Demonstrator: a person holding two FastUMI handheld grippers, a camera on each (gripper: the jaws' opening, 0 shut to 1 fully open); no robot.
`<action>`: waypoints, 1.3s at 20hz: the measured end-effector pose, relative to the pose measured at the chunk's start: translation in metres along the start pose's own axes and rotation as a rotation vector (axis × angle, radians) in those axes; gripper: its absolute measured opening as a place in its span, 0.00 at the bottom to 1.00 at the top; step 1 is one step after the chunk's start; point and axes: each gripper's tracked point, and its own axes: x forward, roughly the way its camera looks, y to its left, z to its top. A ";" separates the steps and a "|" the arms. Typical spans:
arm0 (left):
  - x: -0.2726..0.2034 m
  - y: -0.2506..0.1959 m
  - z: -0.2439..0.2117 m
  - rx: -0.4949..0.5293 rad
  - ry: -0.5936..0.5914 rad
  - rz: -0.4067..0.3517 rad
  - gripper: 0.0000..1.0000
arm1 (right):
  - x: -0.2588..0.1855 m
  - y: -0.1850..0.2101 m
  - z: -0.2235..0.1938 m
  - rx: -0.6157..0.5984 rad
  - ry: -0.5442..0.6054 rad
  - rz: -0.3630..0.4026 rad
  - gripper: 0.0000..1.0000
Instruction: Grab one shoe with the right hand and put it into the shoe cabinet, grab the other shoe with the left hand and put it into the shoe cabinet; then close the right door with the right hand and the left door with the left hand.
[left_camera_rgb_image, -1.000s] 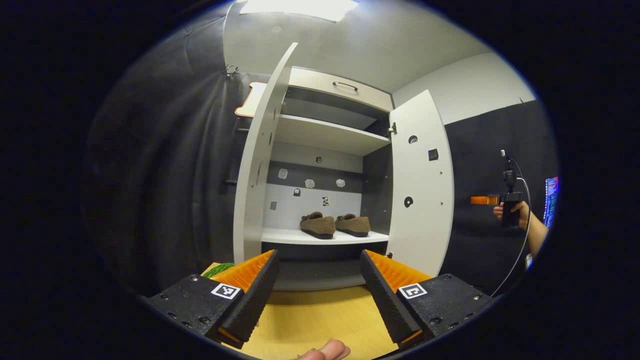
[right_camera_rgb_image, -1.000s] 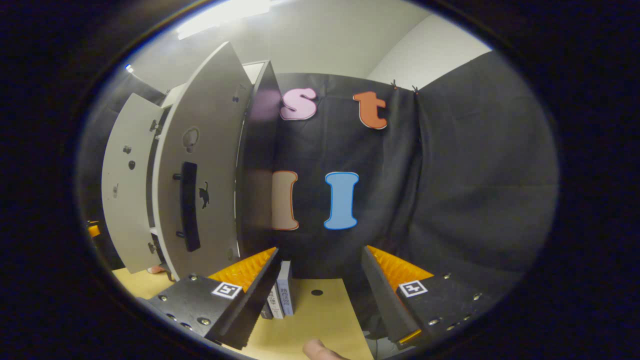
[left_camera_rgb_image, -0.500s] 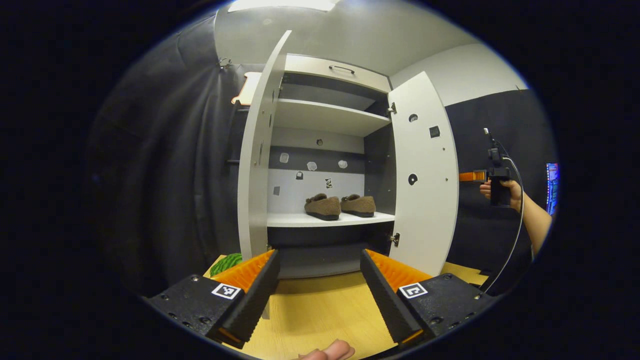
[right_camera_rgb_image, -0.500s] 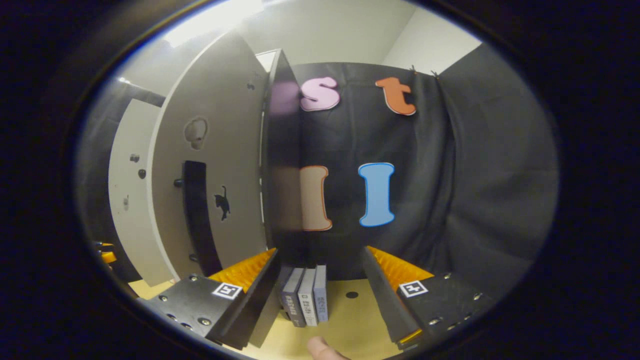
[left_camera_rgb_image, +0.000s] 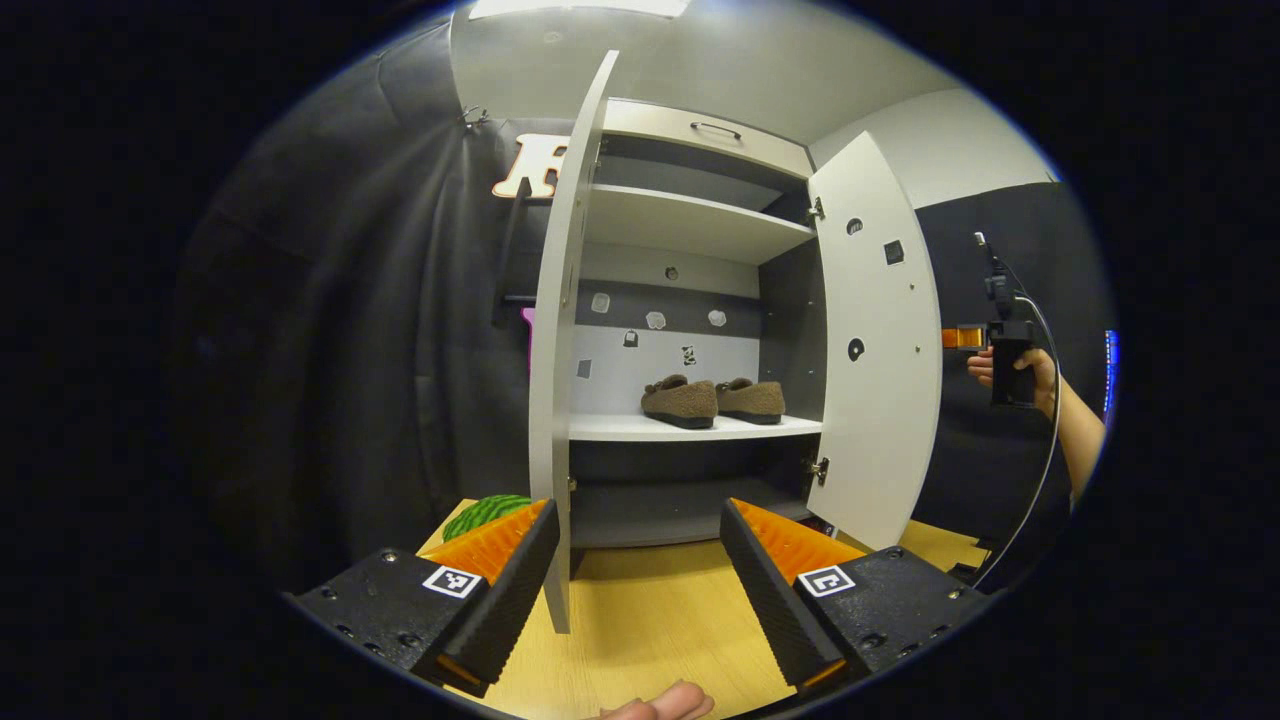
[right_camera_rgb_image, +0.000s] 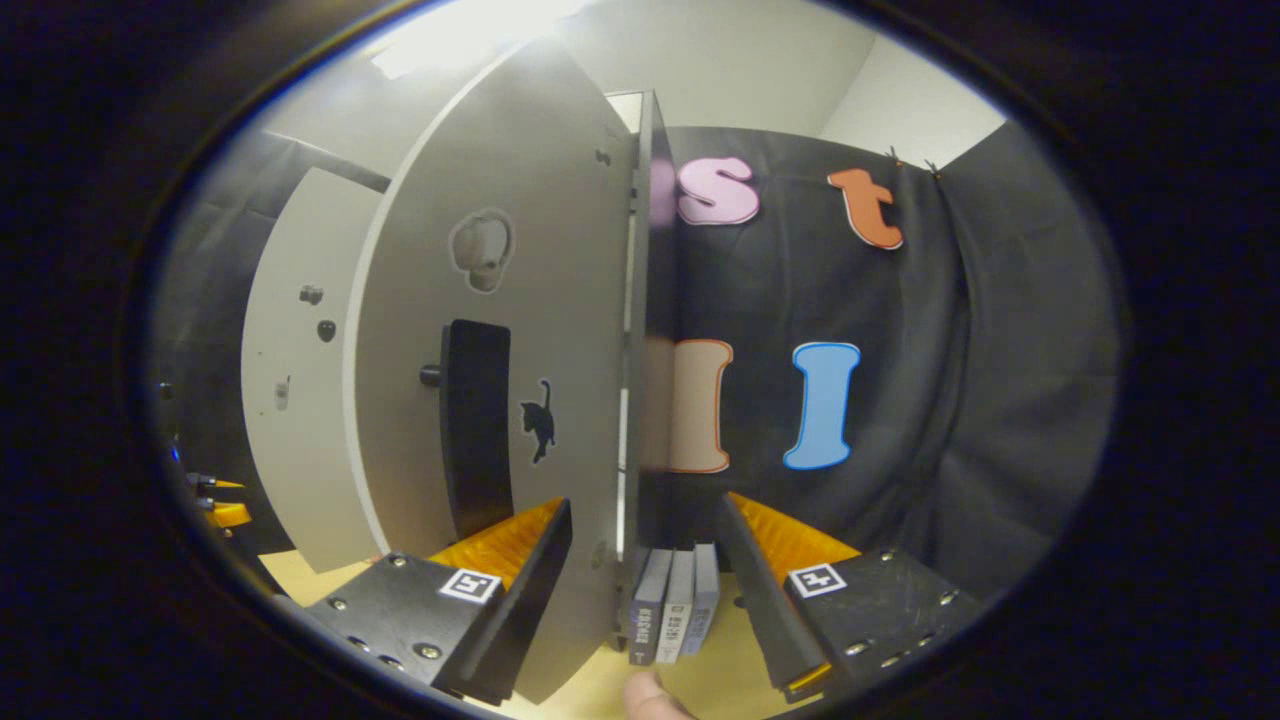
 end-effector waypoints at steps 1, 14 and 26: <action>0.001 -0.001 0.000 -0.010 -0.002 -0.001 0.99 | 0.002 0.007 0.003 -0.014 -0.008 0.004 0.89; -0.005 -0.002 -0.003 -0.008 -0.006 -0.018 0.99 | 0.018 0.057 0.015 -0.043 -0.096 -0.013 0.87; -0.018 0.013 0.008 0.025 -0.030 0.033 0.99 | 0.022 0.139 0.019 -0.091 -0.124 0.132 0.96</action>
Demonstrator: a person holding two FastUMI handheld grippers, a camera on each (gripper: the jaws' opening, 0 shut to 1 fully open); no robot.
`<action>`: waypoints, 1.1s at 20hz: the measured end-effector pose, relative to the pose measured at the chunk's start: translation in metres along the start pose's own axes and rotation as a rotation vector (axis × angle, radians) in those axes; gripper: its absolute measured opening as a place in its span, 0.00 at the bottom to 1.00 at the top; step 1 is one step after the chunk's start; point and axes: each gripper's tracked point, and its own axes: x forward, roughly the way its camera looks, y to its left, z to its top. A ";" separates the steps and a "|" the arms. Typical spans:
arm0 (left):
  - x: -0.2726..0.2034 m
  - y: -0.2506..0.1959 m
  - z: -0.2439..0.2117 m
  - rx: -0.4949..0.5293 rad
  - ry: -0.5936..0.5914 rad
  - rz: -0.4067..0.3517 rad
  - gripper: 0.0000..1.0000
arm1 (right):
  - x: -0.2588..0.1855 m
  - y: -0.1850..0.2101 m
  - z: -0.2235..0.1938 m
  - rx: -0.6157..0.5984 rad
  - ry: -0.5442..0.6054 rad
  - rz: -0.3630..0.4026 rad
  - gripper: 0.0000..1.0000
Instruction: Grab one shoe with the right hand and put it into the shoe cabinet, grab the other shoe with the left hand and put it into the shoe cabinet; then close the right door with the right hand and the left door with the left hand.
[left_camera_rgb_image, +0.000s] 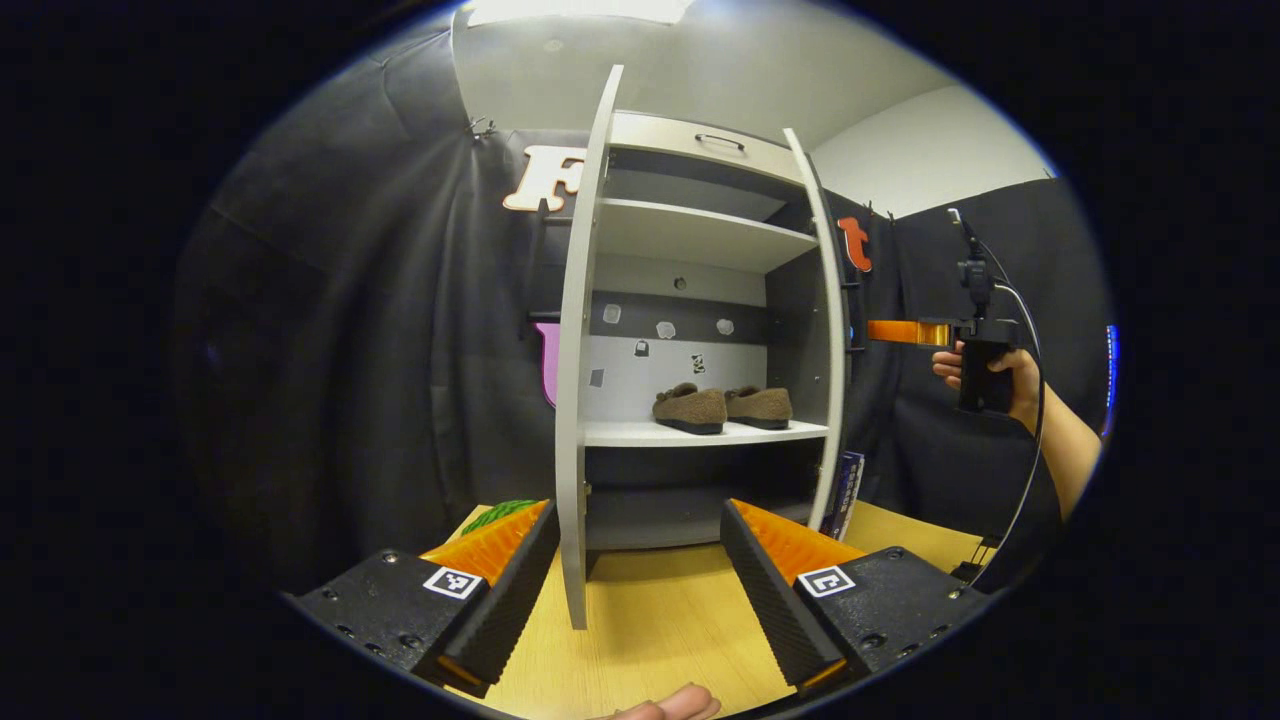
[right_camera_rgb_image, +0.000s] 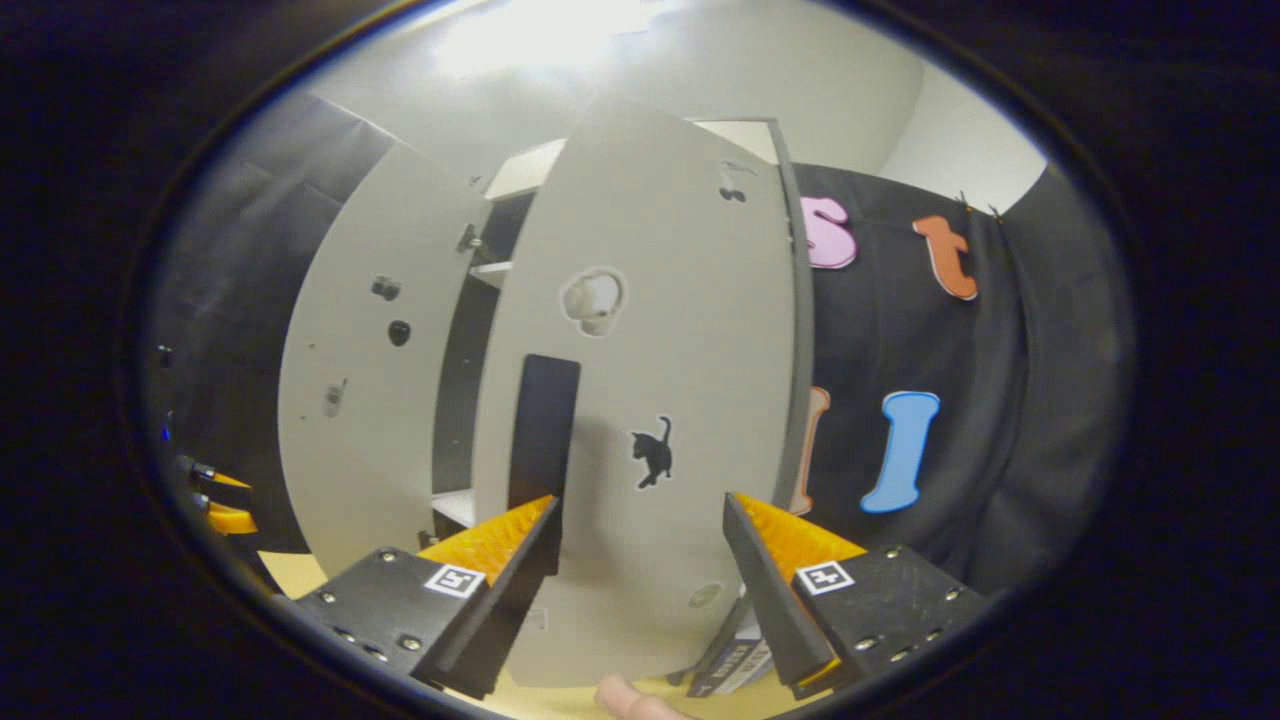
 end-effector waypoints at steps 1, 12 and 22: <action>-0.001 0.002 0.002 0.000 0.003 0.000 0.99 | -0.006 0.004 0.001 -0.019 -0.004 0.000 0.99; -0.019 0.066 0.049 -0.003 -0.050 0.081 0.99 | -0.048 0.013 0.004 0.042 -0.033 0.025 0.99; 0.013 0.156 0.099 -0.023 -0.048 0.200 0.98 | -0.097 0.002 -0.023 0.150 0.048 -0.110 0.98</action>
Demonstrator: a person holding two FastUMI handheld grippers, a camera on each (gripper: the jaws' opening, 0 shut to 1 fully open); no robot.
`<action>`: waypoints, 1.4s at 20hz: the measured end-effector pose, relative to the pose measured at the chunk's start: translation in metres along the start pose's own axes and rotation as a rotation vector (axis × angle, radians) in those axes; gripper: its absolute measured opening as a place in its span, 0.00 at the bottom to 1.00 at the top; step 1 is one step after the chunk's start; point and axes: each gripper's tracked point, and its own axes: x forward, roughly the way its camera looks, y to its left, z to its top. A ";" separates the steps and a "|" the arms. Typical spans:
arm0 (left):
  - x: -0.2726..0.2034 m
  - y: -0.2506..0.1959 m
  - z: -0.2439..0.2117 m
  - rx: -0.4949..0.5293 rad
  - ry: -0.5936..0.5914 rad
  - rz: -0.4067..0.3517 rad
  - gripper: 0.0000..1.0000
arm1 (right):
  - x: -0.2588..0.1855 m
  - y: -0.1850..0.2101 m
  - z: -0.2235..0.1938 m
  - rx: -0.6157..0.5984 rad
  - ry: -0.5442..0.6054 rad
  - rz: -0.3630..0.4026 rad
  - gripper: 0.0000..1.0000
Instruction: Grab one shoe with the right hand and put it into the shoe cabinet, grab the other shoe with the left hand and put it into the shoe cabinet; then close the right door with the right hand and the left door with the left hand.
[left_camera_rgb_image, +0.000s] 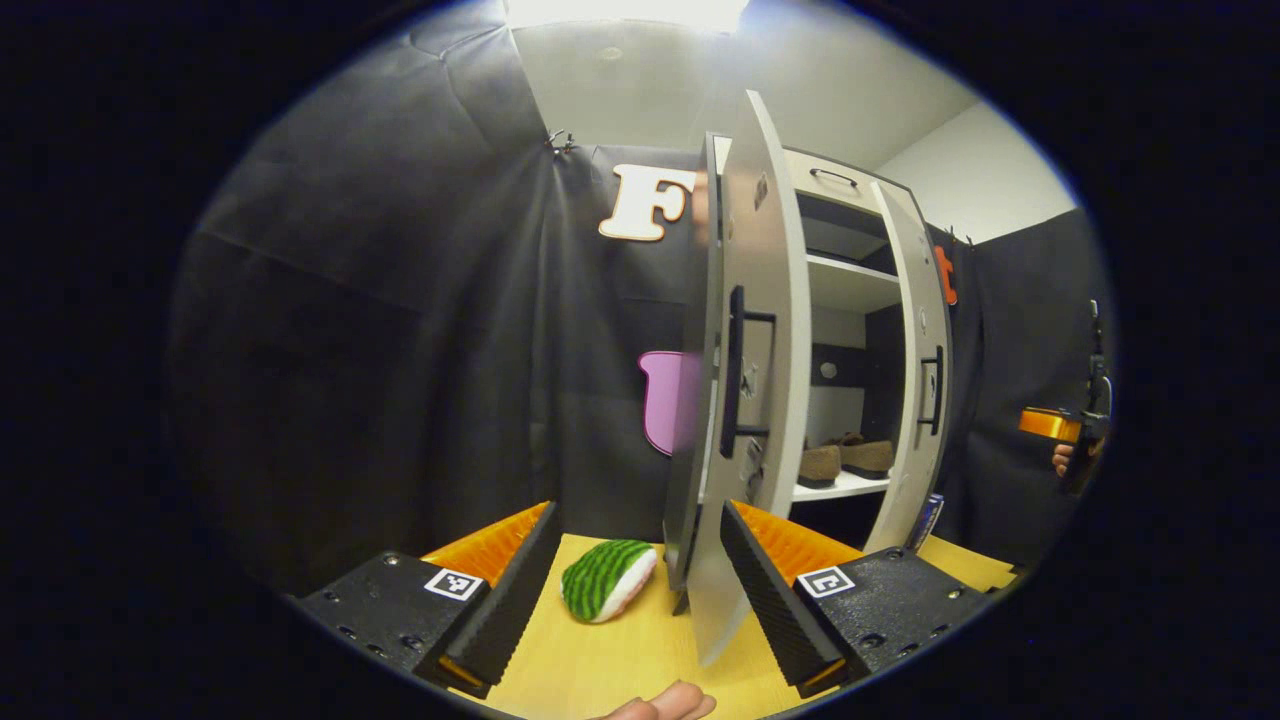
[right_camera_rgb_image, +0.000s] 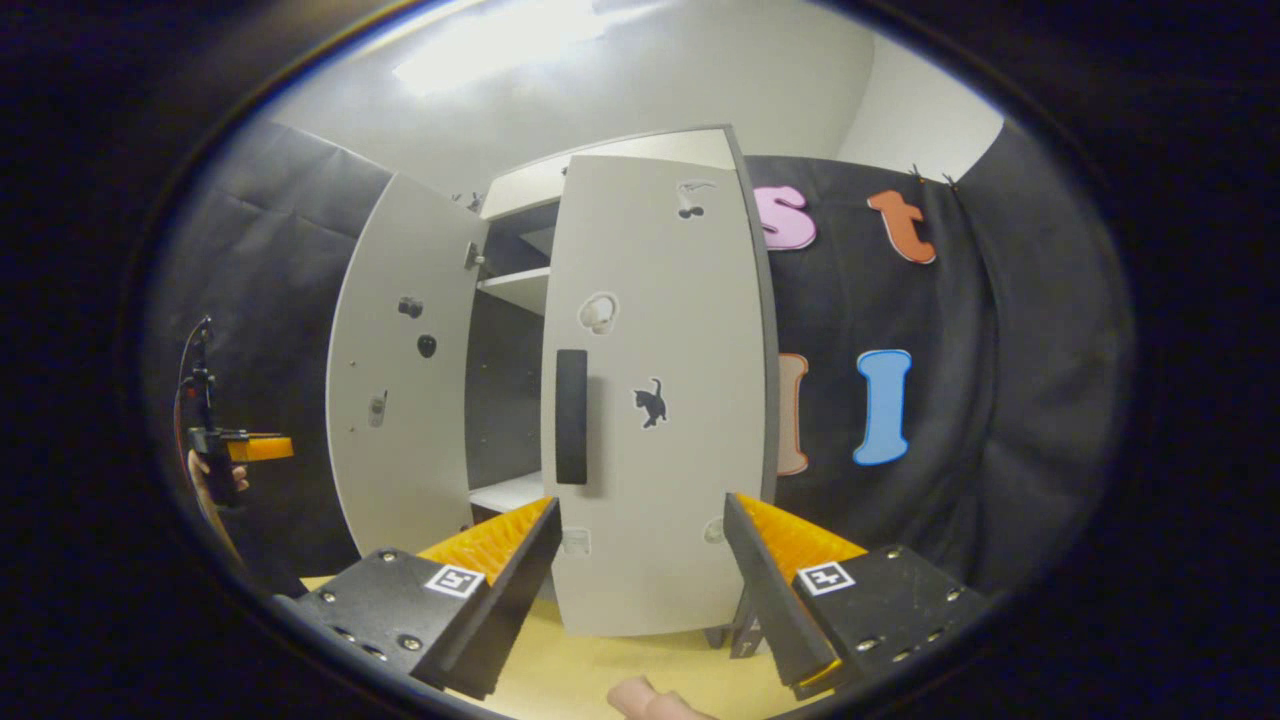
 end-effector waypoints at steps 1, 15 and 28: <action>0.007 0.004 0.005 0.005 -0.001 0.002 0.98 | -0.008 0.001 0.000 -0.002 0.007 -0.027 0.98; 0.123 0.017 0.014 -0.074 0.167 0.001 0.96 | -0.071 0.041 0.009 -0.022 -0.088 -0.061 0.98; 0.121 -0.045 0.004 -0.119 0.225 -0.050 0.92 | -0.069 0.038 -0.023 0.015 -0.045 -0.083 0.98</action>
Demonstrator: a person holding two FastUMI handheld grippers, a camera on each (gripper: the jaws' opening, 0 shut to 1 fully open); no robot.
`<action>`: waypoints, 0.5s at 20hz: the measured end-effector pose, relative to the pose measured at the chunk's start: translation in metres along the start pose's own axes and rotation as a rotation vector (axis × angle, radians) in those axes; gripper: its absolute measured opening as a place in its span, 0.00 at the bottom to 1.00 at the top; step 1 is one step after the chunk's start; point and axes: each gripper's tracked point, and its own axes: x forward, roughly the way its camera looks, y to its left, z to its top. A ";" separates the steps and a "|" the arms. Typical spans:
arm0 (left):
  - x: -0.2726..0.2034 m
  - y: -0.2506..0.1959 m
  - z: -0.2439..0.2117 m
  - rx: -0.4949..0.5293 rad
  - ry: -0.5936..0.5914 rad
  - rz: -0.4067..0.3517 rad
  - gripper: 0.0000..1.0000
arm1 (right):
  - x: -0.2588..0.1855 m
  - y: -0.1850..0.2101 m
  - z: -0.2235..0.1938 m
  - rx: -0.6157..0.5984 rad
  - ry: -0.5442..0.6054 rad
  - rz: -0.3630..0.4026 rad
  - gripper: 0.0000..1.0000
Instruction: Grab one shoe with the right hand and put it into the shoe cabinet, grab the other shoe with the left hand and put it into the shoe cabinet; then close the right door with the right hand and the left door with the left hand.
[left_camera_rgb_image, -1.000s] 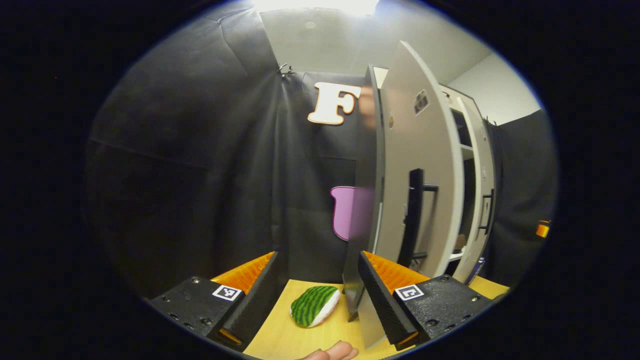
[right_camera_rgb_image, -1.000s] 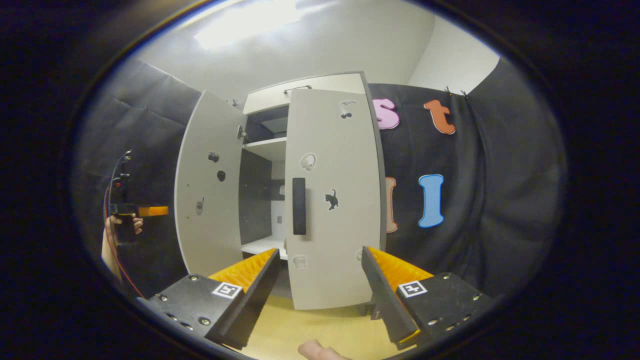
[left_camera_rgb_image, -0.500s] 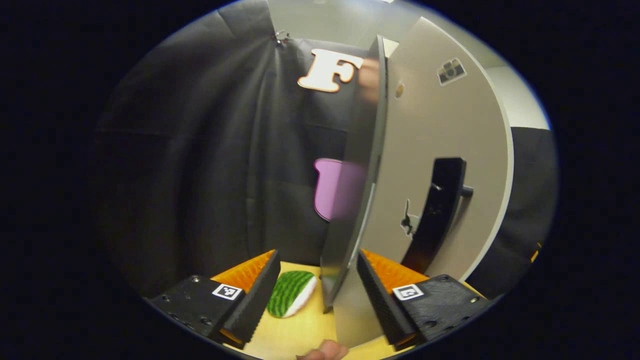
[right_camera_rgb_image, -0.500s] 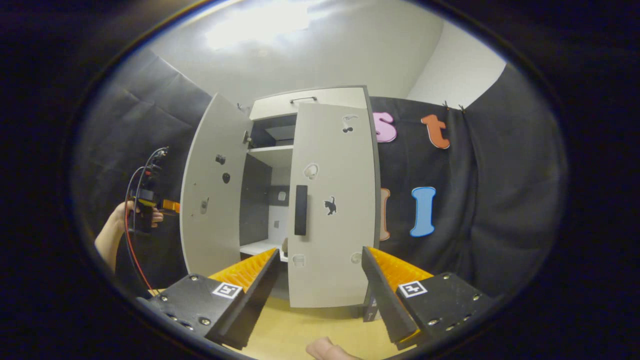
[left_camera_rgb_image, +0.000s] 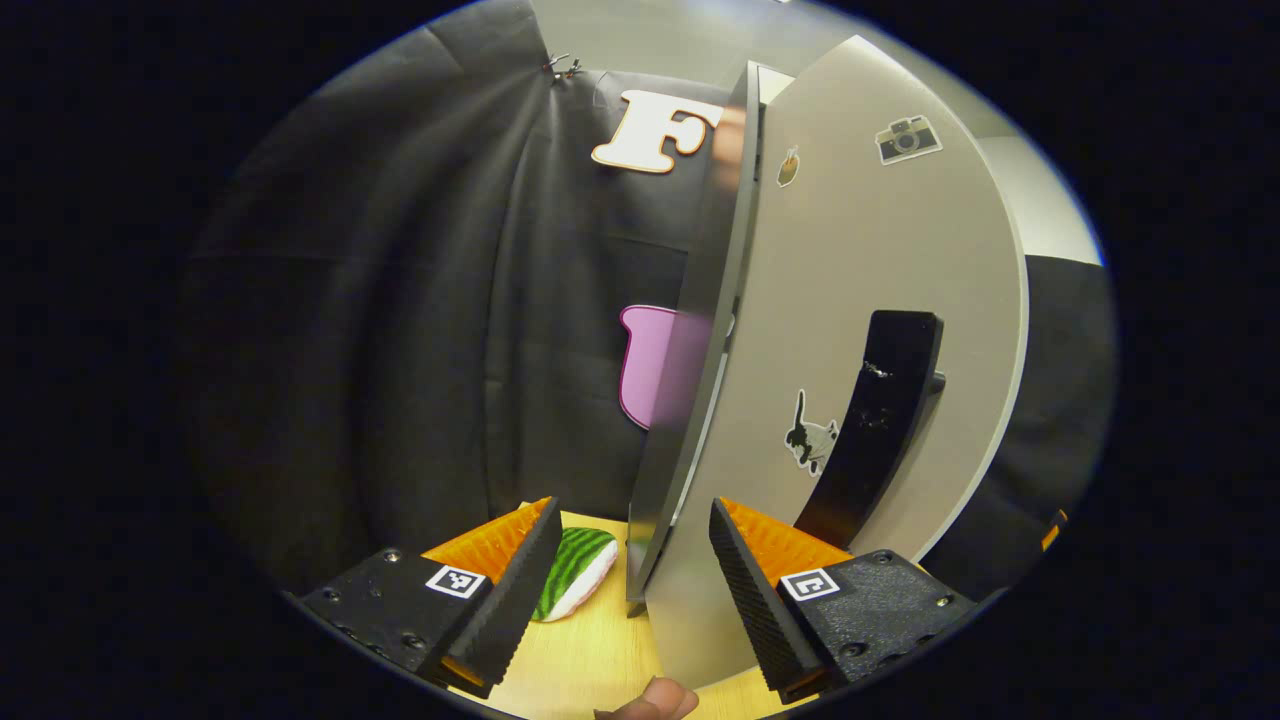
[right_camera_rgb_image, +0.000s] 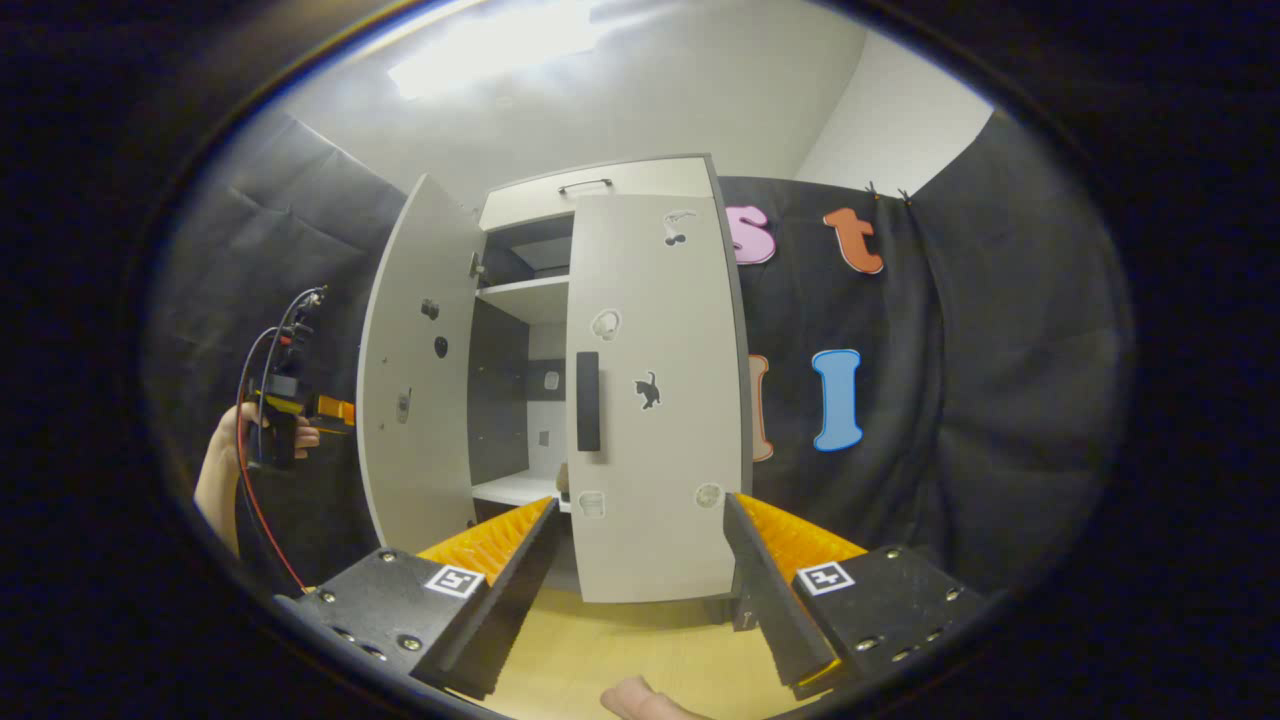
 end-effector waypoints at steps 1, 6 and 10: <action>0.000 -0.008 -0.001 -0.007 -0.003 -0.010 0.92 | 0.001 0.005 -0.003 -0.006 0.004 0.010 0.98; 0.006 -0.026 -0.006 0.029 -0.008 0.031 0.92 | 0.000 0.012 -0.009 -0.032 0.006 0.010 0.98; 0.007 -0.029 0.010 0.100 -0.079 0.086 0.92 | -0.007 0.012 -0.006 -0.025 -0.004 0.016 0.98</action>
